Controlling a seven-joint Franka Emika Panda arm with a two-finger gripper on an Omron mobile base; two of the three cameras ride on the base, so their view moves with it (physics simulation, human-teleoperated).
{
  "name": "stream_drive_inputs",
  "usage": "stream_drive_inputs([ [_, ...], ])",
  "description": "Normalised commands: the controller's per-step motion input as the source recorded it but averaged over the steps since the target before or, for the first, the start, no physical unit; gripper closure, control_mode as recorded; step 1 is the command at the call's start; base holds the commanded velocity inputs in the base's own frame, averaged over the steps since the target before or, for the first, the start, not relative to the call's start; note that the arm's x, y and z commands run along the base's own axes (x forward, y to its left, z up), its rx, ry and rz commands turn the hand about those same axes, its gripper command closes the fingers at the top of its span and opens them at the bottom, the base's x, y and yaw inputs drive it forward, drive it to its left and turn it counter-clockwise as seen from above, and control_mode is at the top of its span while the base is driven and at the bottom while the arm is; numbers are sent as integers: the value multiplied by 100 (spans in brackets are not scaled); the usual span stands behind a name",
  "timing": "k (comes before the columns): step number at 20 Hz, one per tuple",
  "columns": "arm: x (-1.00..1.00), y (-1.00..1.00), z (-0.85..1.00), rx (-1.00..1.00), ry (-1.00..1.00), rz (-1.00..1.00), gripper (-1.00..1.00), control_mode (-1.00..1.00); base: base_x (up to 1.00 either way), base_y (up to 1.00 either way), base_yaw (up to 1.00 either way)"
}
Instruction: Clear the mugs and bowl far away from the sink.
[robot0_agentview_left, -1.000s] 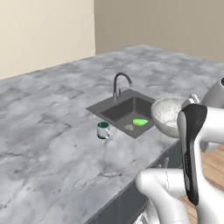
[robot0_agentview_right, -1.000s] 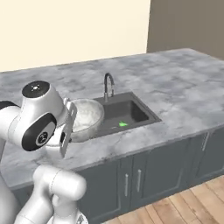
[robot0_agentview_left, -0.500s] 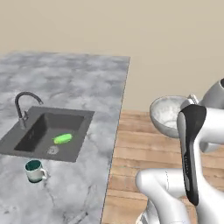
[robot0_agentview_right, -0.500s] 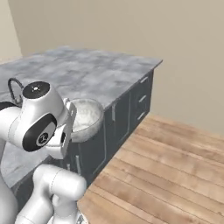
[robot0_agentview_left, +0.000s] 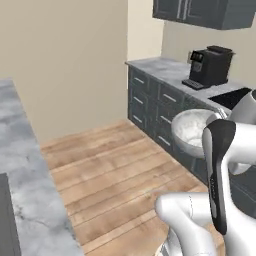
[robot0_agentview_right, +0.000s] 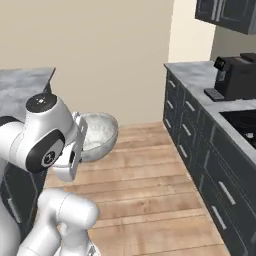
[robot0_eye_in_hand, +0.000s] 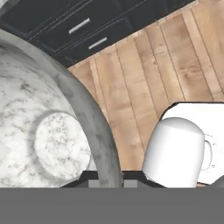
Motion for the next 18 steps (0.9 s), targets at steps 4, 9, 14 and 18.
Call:
stream_drive_inputs([
  [4,0,0,0,0,0,0,100,100,0,0,-100],
  [9,0,0,0,0,0,0,100,100,0,0,-100],
  [14,0,0,0,0,0,0,100,100,22,10,-94],
  [18,0,0,0,0,0,0,100,100,54,2,-80],
])
